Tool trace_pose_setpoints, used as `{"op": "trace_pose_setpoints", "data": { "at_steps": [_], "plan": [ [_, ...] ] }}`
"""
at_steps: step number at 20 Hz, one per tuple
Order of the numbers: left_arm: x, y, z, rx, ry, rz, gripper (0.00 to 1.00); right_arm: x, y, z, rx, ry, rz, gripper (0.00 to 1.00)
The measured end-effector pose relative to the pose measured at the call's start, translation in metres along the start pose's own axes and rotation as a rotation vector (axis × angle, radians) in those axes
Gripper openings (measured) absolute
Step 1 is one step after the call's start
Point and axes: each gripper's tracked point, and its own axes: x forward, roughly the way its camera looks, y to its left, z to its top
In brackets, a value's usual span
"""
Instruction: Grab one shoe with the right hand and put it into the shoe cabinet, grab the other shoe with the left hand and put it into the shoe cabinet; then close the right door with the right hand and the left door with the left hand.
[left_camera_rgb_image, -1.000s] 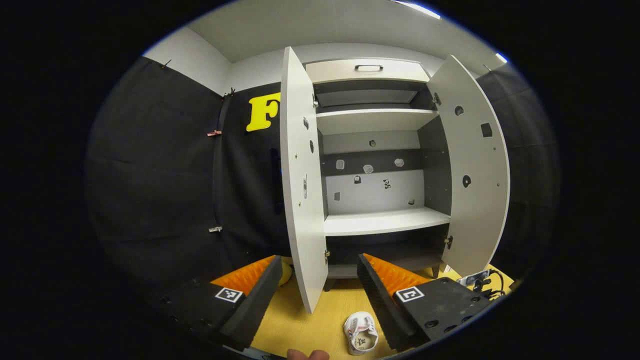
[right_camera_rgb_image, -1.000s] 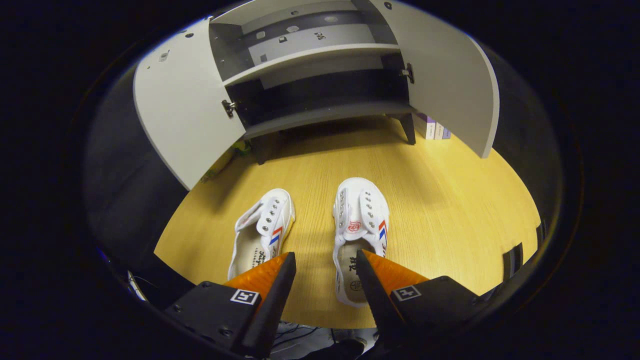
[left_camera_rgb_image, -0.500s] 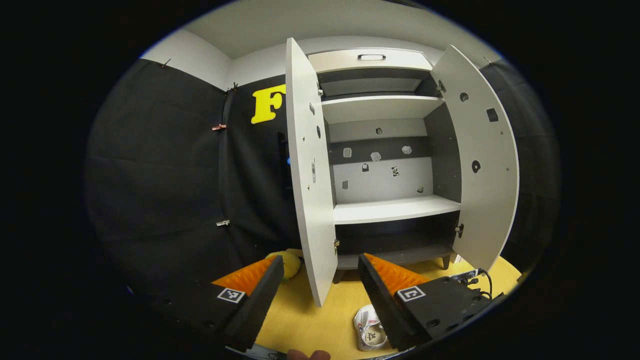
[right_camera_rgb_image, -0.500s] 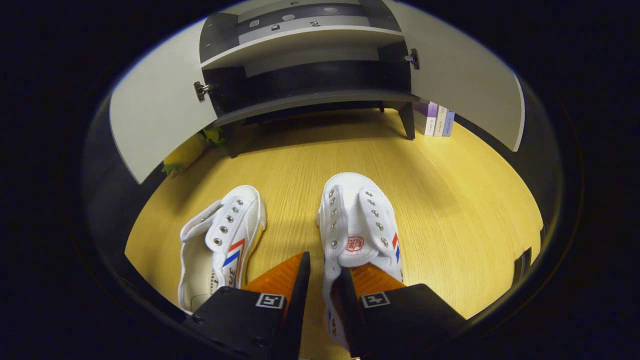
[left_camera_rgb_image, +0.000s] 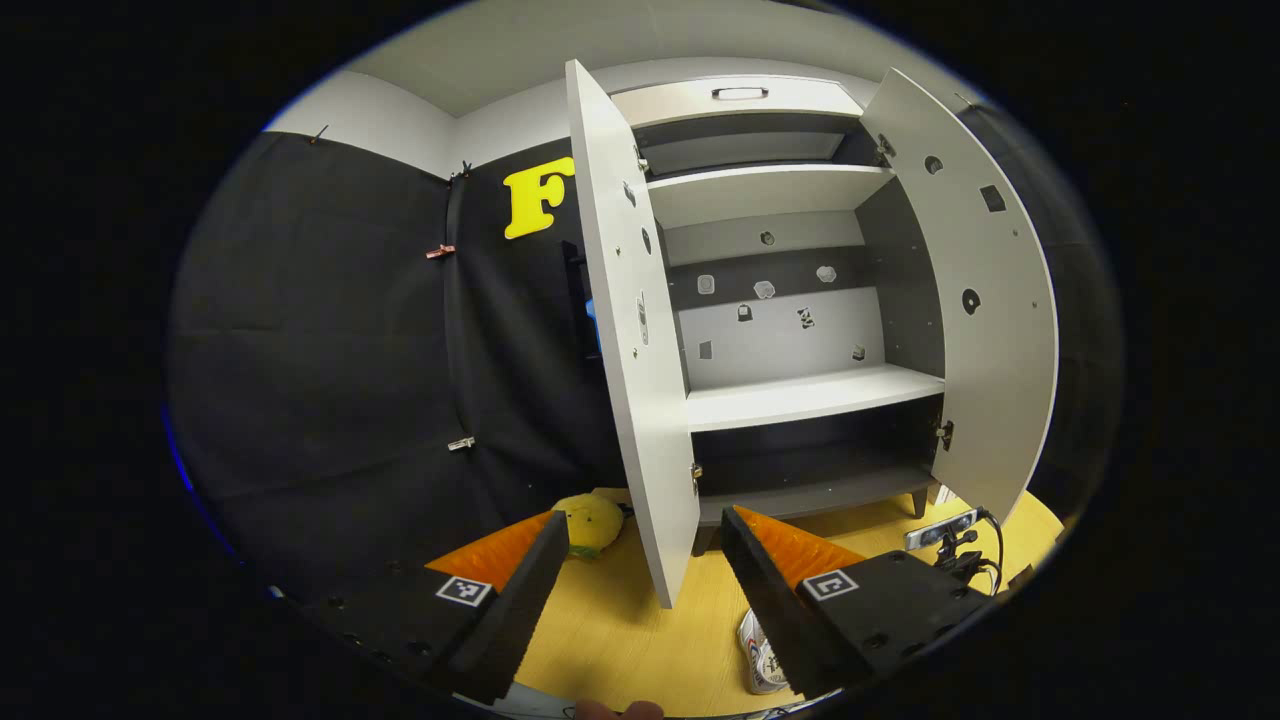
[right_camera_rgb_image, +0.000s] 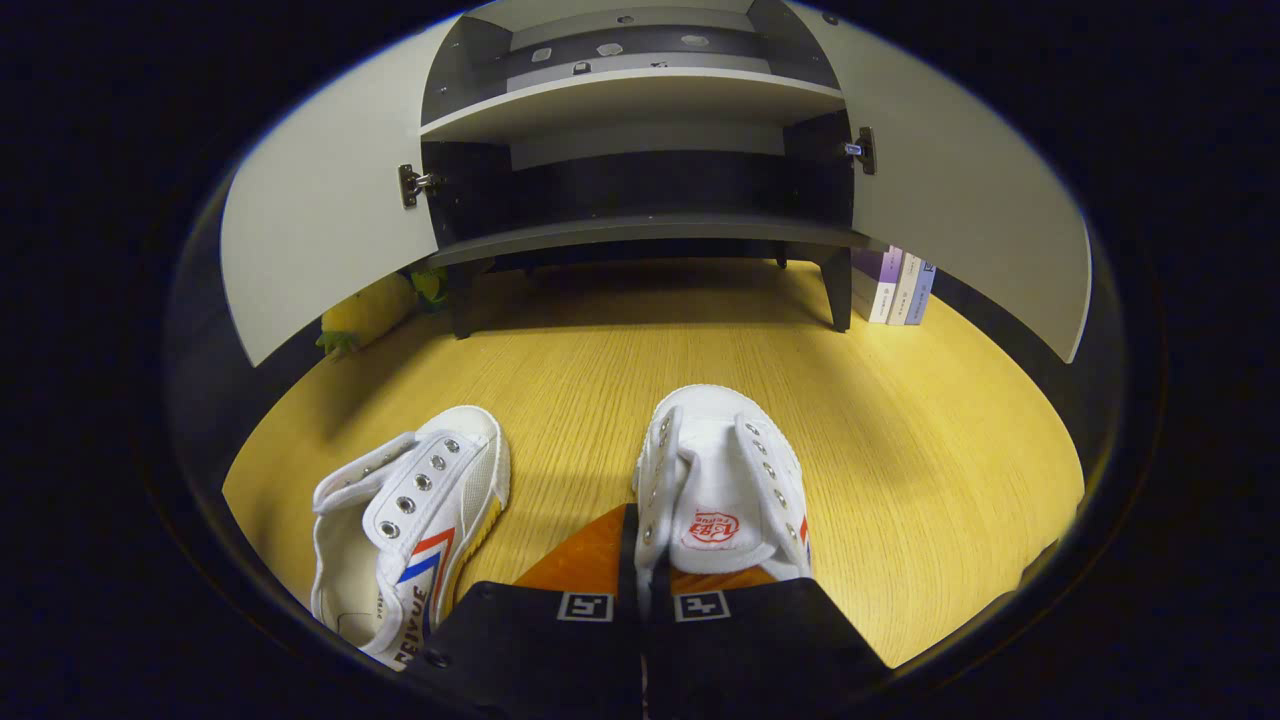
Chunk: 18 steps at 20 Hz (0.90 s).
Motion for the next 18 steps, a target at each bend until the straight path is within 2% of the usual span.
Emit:
{"op": "trace_pose_setpoints", "data": {
  "at_steps": [5, 8, 12, 15, 18],
  "plan": [
    [0.007, -0.006, 0.006, -0.041, -0.010, -0.031, 0.96, -0.033, -0.001, 0.022, -0.011, 0.023, 0.060, 0.07],
    [0.012, -0.008, 0.012, -0.048, -0.026, -0.046, 0.96, -0.061, 0.001, 0.057, 0.020, -0.005, 0.078, 0.07],
    [0.016, -0.012, 0.016, -0.071, -0.038, -0.071, 0.96, -0.102, 0.009, 0.130, 0.043, -0.070, 0.107, 0.07],
    [0.021, -0.017, 0.019, -0.104, -0.050, -0.090, 0.96, -0.130, 0.018, 0.199, 0.061, -0.158, 0.141, 0.07],
    [0.026, -0.024, 0.021, -0.151, -0.045, -0.117, 0.96, -0.140, 0.021, 0.259, 0.055, -0.205, 0.141, 0.07]
  ]
}}
